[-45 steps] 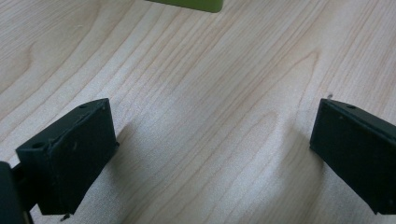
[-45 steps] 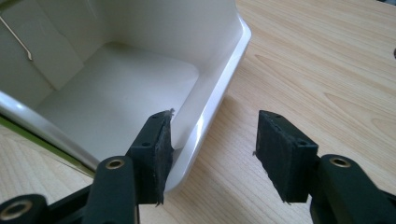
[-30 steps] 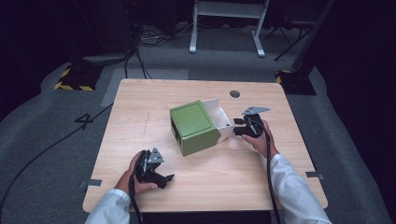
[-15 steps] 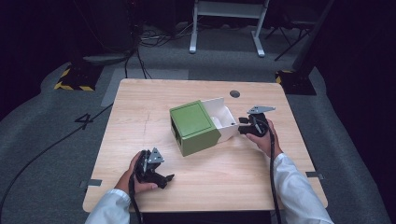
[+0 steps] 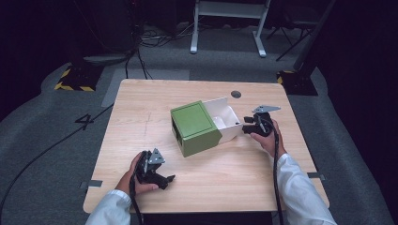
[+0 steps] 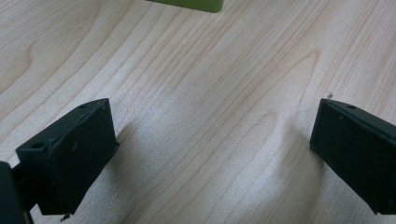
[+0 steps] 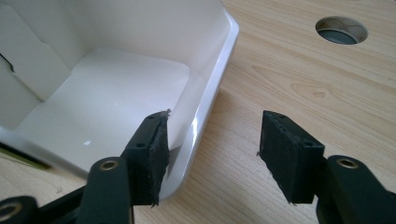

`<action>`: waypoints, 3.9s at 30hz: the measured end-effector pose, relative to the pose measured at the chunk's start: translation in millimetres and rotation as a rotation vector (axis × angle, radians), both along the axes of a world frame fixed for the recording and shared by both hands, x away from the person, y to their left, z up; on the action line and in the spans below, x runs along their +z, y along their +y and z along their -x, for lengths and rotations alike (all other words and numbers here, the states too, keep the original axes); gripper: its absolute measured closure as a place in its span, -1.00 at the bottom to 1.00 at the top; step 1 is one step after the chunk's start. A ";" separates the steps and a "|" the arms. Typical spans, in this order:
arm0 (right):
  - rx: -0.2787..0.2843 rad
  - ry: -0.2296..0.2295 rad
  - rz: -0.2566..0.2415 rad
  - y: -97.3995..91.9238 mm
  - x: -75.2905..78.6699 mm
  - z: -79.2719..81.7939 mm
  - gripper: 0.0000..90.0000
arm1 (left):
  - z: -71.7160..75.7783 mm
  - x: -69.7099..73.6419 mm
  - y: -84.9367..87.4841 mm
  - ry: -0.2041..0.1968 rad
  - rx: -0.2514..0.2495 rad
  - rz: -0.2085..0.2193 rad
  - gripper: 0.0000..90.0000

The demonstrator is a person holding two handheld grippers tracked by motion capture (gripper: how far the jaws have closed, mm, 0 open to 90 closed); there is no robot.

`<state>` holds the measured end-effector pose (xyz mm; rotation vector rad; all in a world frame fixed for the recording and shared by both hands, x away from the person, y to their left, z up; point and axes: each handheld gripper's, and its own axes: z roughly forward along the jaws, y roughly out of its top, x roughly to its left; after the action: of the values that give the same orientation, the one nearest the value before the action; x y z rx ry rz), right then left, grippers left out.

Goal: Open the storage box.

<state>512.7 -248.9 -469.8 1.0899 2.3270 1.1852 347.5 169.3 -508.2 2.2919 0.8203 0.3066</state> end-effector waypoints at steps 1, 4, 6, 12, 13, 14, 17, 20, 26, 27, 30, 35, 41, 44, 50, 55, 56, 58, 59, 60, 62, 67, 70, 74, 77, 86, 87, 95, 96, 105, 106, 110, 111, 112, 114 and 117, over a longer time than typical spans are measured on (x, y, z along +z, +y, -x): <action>-0.001 -0.004 0.009 0.6 1.0 0.5 -0.06 | 0.0 0.0 0.0 0.000 0.000 0.000 -0.99; -0.006 -0.013 0.013 -0.7 2.7 0.6 -0.09 | 0.1 0.0 0.0 0.001 0.001 0.001 -0.99; -0.011 -0.016 0.001 -3.1 4.3 0.5 -0.09 | 0.1 0.0 0.0 0.001 0.000 0.001 -0.99; -0.019 -0.030 -0.011 -7.5 9.4 1.7 -0.10 | 0.0 0.0 0.0 0.000 0.000 0.000 -0.99; -0.021 -0.030 -0.006 -7.9 10.1 1.9 -0.11 | 0.1 0.0 0.0 0.001 0.001 0.000 -0.99; -0.019 -0.027 -0.008 -8.2 10.8 2.3 -0.12 | 0.0 0.0 0.0 0.000 0.000 0.000 -0.99; -0.023 -0.038 -0.008 -9.6 13.3 3.3 -0.15 | 0.1 0.0 0.0 0.001 0.001 0.000 -0.99; -0.026 -0.050 -0.007 -10.8 17.3 5.3 -0.20 | 0.0 0.0 0.0 0.001 0.000 0.000 -0.99; -0.034 -0.081 0.015 -12.9 26.8 13.0 -0.29 | 0.1 0.0 0.0 0.001 0.001 0.001 -0.99; -0.034 -0.081 0.015 -12.9 26.8 13.0 -0.29 | 0.0 0.0 0.0 0.000 0.000 0.000 -0.99; -0.042 -0.103 0.019 -14.5 31.9 16.8 -0.31 | 0.0 0.0 0.0 0.001 0.000 0.000 -0.99; -0.038 -0.117 0.026 -18.1 37.1 21.3 -0.34 | 0.1 0.0 0.0 0.001 0.001 0.000 -0.99; -0.027 -0.136 0.052 -22.0 42.5 29.8 -0.40 | 0.0 0.0 0.0 0.001 0.000 0.000 -0.99; -0.018 -0.141 0.062 -23.2 45.1 34.9 -0.43 | 0.0 0.0 0.0 0.001 0.000 0.000 -0.99; -0.005 -0.144 0.077 -29.6 49.1 46.9 -0.49 | 0.1 0.0 0.0 0.001 0.001 0.000 -0.99; 0.006 -0.149 0.090 -34.3 50.2 55.7 -0.51 | 0.0 0.0 0.0 0.000 0.000 0.000 -0.99; 0.008 -0.149 0.095 -35.2 49.9 57.9 -0.51 | 0.0 0.0 0.0 0.001 0.000 0.000 -0.99; 0.019 -0.143 0.098 -37.0 49.3 62.3 -0.52 | 0.0 0.0 0.0 0.001 0.000 0.000 -0.99; 0.022 -0.147 0.102 -37.6 48.6 64.7 -0.52 | 0.0 0.0 0.0 0.001 0.000 0.000 -0.99; 0.026 -0.147 0.110 -37.9 47.7 67.0 -0.52 | 0.0 0.0 0.0 0.001 0.000 0.001 -0.99; 0.040 -0.151 0.123 -38.4 45.8 71.9 -0.53 | 0.1 0.0 0.0 0.001 0.000 0.000 -0.99; 0.068 -0.150 0.152 -39.5 40.6 82.7 -0.55 | 0.3 0.0 0.0 0.001 0.003 0.000 -0.99; 0.091 -0.139 0.162 -40.3 35.4 89.6 -0.56 | 0.4 0.0 -0.1 0.001 0.004 0.000 -0.99; 0.119 -0.118 0.196 -41.1 24.9 96.8 -0.57 | 0.3 0.0 0.0 0.001 0.004 0.000 -0.99; 0.130 -0.110 0.225 -42.2 17.3 100.8 -0.57 | 0.3 -0.1 -0.1 0.001 0.003 0.002 -0.99; 0.131 -0.072 0.279 -49.6 -3.7 112.5 -0.58 | 0.3 -0.1 -0.1 0.000 0.004 0.001 -0.99; 0.125 -0.064 0.274 -51.4 -5.8 114.0 -0.58 | 0.3 0.0 -0.1 0.000 0.003 0.001 -0.99; 0.111 -0.023 0.267 -66.7 -20.3 126.2 -0.59 | 0.3 -0.1 -0.1 0.001 0.003 0.002 -0.99; 0.107 -0.017 0.262 -69.2 -21.8 127.7 -0.59 | 0.3 0.0 -0.1 0.000 0.004 0.001 -0.99; 0.047 0.011 0.113 -98.1 -37.0 142.9 -0.66 | 0.4 -0.1 0.0 0.001 0.003 0.000 -0.99; 0.044 0.005 0.110 -99.5 -37.7 145.0 -0.66 | 0.3 -0.1 0.0 0.001 0.003 0.001 -0.99; 0.031 0.008 0.107 -101.2 -37.7 147.5 -0.66 | 0.3 0.0 0.0 0.001 0.003 0.000 -0.99; 0.031 0.008 0.107 -101.3 -37.7 147.6 -0.66 | 0.3 -0.1 0.0 0.001 0.003 0.000 -0.99; 0.030 0.008 0.107 -101.3 -37.7 147.5 -0.66 | 0.4 -0.1 -0.1 0.001 0.003 0.002 -0.99; 0.031 0.008 0.107 -101.4 -37.7 147.5 -0.66 | 0.3 0.0 0.0 0.001 0.003 0.000 -0.99; 0.031 0.008 0.106 -101.3 -37.8 147.3 -0.66 | 0.3 -0.1 0.0 0.001 0.003 0.000 -0.99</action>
<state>365.4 -350.3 -507.6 1.0269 2.3912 1.0566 347.2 169.3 -508.2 2.2910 0.8240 0.3062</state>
